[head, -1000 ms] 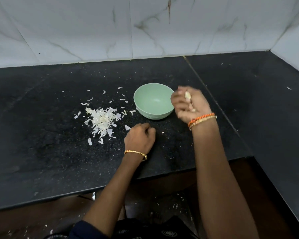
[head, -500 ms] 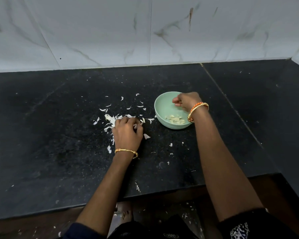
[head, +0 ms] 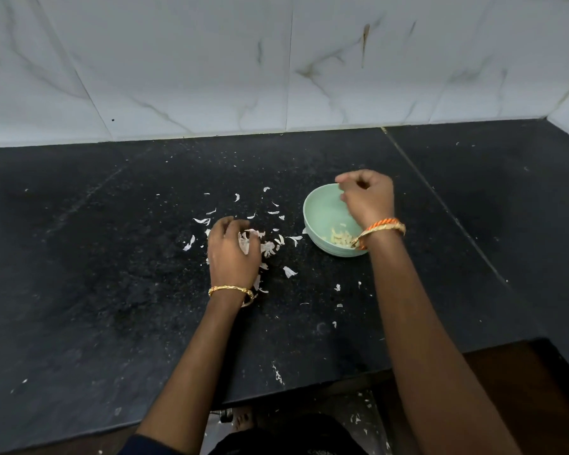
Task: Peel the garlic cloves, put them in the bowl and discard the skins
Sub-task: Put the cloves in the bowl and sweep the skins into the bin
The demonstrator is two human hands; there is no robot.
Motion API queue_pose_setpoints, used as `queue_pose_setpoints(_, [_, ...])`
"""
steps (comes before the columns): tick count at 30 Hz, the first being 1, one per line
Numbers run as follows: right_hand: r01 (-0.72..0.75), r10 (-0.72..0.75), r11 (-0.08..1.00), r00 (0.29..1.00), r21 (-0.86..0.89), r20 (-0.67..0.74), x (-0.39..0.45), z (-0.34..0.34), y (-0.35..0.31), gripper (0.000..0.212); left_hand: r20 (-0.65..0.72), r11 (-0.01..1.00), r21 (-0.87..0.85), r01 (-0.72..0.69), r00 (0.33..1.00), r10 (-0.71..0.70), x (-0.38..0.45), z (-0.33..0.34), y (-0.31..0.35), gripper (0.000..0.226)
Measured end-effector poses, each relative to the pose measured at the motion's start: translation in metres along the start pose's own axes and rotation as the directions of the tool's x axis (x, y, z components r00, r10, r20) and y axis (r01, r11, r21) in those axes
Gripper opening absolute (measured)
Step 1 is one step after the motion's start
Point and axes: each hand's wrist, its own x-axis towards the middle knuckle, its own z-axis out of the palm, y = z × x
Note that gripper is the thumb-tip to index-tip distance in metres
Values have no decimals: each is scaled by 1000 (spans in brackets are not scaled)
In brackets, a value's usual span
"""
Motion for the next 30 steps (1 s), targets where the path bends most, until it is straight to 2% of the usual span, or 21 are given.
queue_pose_setpoints(1, [37, -38, 995, 999, 94, 8, -16, 11, -1, 21, -5, 1000, -7, 16, 1000, -16, 4, -2, -5, 31])
queue_pose_setpoints(3, [113, -133, 986, 975, 120, 176, -55, 43, 4, 16, -16, 995, 69, 75, 997, -74, 13, -7, -15, 52])
queue_pose_setpoints(4, [171, -172, 985, 945, 28, 280, -74, 60, 13, 18, -27, 983, 125, 132, 991, -130, 17, -9, -20, 60])
queue_pose_setpoints(6, [287, -168, 923, 899, -255, 405, -94, 90, 43, 50, -55, 938, 218, 268, 963, -263, 27, -15, -31, 71])
queue_pose_setpoints(8, [257, -105, 825, 945, -504, 310, -90, 105, 66, 77, -73, 889, 266, 371, 928, -366, 38, -23, -44, 82])
queue_pose_setpoints(10, [140, -47, 787, 985, -601, 167, -73, 110, 80, 88, -30, 854, 307, 419, 901, -432, 50, -32, -58, 90])
queue_pose_setpoints(12, [41, 33, 757, 994, -652, 100, -56, 110, 86, 95, 49, 856, 362, 369, 910, -412, 56, -34, -68, 93])
queue_pose_setpoints(15, [-40, 113, 734, 992, -678, 63, -31, 110, 89, 100, 111, 903, 357, 239, 949, -295, 62, -27, -72, 90])
queue_pose_setpoints(17, [-13, 102, 736, 990, -677, 92, -17, 115, 89, 99, 138, 916, 349, 197, 956, -259, 71, -22, -71, 89])
queue_pose_setpoints(19, [86, 63, 742, 978, -665, 196, -14, 123, 86, 94, 217, 931, 340, 129, 953, -211, 80, -17, -67, 87])
queue_pose_setpoints(21, [258, -17, 760, 925, -596, 380, -22, 135, 82, 84, 347, 980, 192, 43, 932, -109, 83, -11, -61, 82])
queue_pose_setpoints(23, [357, -100, 844, 838, -400, 536, -31, 142, 78, 69, 457, 997, -50, 58, 889, -28, 78, -9, -52, 76])
queue_pose_setpoints(24, [343, -137, 892, 826, -294, 547, -31, 144, 76, 62, 447, 986, -145, 76, 894, -3, 77, -10, -50, 73])
queue_pose_setpoints(25, [314, -165, 922, 849, -228, 501, -24, 146, 74, 58, 395, 979, -195, 68, 918, 15, 79, -11, -49, 69])
queue_pose_setpoints(27, [257, -131, 924, 908, -284, 397, 5, 151, 71, 59, 284, 994, -113, -5, 958, 37, 93, -12, -51, 67])
queue_pose_setpoints(30, [208, 7, 862, 907, -462, 421, 49, 164, 66, 67, 313, 988, 151, 5, 948, -53, 130, -11, -67, 69])
